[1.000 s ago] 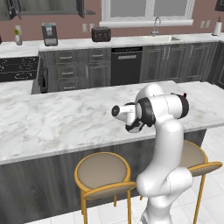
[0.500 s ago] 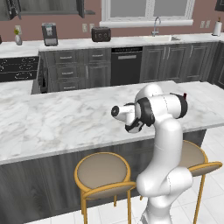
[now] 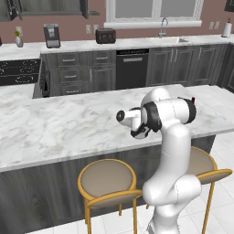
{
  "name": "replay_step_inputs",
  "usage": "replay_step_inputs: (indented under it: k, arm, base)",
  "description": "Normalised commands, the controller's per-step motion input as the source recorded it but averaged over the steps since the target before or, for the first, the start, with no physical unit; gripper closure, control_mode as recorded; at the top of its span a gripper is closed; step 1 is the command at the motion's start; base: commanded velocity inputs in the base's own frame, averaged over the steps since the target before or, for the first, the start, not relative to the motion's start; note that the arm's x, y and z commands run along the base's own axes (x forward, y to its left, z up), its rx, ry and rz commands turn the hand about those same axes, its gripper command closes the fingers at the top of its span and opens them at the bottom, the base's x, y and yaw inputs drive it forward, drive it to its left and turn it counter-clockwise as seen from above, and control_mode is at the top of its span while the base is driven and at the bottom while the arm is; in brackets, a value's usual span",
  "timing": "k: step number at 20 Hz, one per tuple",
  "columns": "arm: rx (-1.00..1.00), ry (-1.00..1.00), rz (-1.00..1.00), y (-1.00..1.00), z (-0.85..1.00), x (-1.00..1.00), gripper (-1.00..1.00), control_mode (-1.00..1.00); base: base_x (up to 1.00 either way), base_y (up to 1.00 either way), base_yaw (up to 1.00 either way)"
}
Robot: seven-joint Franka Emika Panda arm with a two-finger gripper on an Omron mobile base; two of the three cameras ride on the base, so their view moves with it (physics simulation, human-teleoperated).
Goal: Get the candle and the beer from the cabinet and move them to the dining counter.
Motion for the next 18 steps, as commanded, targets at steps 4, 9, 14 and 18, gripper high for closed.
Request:
replay_step_inputs:
  k: [4, 9, 14, 18]
  arm:
    - [0.00, 0.00, -0.03, 0.11, 0.24, -0.16, 1.00, -1.00]
    - [0.00, 0.00, -0.02, 0.20, 0.42, -0.11, 1.00, -1.00]
    - [0.00, 0.04, -0.01, 0.26, 0.39, -0.04, 1.00, -1.00]
    - [0.00, 0.05, 0.00, 0.16, 0.01, 0.00, 1.00, -1.00]
  base:
    - [0.00, 0.00, 0.00]
    - [0.00, 0.00, 0.00]
    - [0.00, 0.00, 0.00]
    - [0.00, 0.00, 0.00]
